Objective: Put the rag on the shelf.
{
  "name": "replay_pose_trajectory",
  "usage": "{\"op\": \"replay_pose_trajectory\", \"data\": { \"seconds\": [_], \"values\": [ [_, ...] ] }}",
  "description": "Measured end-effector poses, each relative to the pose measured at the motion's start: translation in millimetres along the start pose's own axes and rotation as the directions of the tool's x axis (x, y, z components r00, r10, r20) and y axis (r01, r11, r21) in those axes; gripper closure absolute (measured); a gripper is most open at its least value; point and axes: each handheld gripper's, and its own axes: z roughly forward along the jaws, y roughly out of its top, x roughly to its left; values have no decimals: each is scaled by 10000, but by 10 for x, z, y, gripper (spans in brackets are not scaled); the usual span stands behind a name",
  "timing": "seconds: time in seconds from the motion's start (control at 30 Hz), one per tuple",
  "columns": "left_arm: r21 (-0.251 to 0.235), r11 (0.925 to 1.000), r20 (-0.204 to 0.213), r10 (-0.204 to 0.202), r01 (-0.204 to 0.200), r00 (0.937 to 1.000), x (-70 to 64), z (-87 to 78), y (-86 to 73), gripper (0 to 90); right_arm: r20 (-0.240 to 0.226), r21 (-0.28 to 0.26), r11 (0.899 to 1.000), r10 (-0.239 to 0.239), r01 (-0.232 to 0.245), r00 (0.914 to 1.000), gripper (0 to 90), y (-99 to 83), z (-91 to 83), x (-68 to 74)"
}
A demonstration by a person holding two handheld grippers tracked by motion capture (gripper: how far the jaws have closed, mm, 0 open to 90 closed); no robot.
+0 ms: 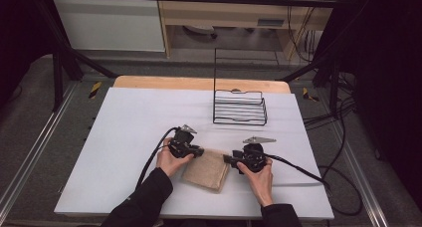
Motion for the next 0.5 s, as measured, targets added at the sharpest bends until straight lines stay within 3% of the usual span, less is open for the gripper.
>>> {"op": "replay_pose_trajectory", "data": {
  "seconds": [0.03, 0.27, 0.5],
  "values": [
    [-10, 10000, -5, -6, 6, 10000, -1, -1, -1, 741, -66, 208, 9998, 73, -72, 10000, 572, -14, 20, 7],
    [-30, 9999, 67, 122, -122, 9999, 9, 0, -7, 741, -245, 353, 9989, 328, -320, 9992, 724, -54, 60, 31],
    [-60, 9999, 524, -83, 86, 9986, 72, -21, -22, 785, -479, 377, 9979, 547, -529, 9974, 816, -55, 78, 33]
  ]
}}
